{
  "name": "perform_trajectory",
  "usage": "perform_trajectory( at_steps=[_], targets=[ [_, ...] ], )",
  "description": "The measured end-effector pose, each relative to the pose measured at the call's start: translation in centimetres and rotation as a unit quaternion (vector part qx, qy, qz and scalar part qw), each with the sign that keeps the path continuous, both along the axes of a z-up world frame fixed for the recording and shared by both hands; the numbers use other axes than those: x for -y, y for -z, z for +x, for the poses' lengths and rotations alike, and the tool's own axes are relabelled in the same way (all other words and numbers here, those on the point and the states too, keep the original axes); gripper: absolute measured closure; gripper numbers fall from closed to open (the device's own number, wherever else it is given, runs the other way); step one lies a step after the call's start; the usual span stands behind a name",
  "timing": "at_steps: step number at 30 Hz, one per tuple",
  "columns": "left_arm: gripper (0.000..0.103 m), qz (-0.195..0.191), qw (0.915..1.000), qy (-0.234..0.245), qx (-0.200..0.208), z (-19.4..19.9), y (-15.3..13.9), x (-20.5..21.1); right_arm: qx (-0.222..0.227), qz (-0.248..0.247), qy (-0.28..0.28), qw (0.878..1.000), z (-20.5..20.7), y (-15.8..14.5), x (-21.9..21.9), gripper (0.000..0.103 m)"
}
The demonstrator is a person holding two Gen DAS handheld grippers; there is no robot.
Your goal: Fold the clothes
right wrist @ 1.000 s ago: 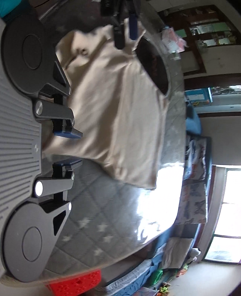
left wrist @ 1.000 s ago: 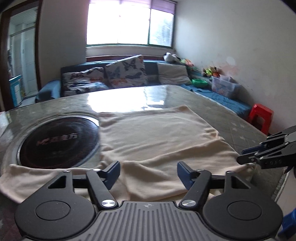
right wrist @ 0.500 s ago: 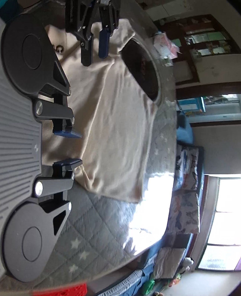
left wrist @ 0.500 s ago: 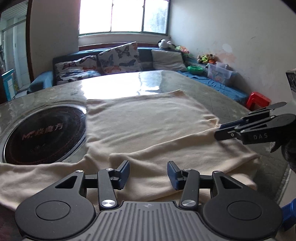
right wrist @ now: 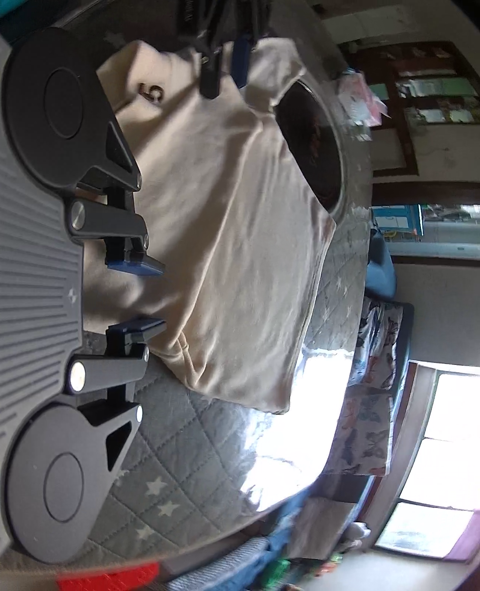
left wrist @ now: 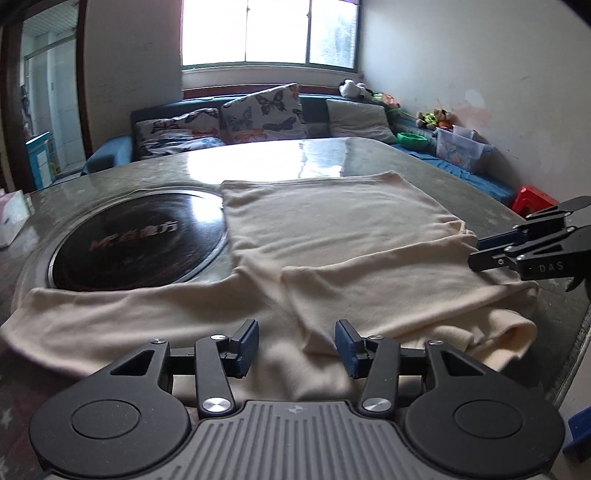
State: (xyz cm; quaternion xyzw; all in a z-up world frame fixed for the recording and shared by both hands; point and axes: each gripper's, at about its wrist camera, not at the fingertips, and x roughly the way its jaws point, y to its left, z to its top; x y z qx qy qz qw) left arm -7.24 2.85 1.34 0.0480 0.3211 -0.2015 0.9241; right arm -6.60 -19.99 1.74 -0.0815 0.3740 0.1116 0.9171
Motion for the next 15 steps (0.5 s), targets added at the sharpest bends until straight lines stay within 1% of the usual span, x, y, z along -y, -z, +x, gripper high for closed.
perform_trajectory(
  at_steps=[5,9,13,15],
  targets=[
    [0.053,-0.005,0.9997,-0.024,0.005,-0.5,-0.4,-1.7,0.007,0.000,-0.038,0.999,-0.3,-1.0,-2.5,0.077],
    [0.053,-0.009,0.9992,-0.038,0.006,-1.0,-0.5,-2.7,0.004,0.004,-0.074,0.997,0.2,-0.9,-5.3,0.077],
    [0.051,-0.017,0.9970,-0.075,0.012,-1.0,-1.2,-4.8,0.000,0.002,-0.111,0.994,0.8,-0.7,-8.1,0.077],
    [0.049,-0.017,0.9943,-0.104,0.016,-0.8,-1.5,-6.2,-0.002,0.001,-0.126,0.992,0.9,-0.5,-9.2,0.077]
  ],
)
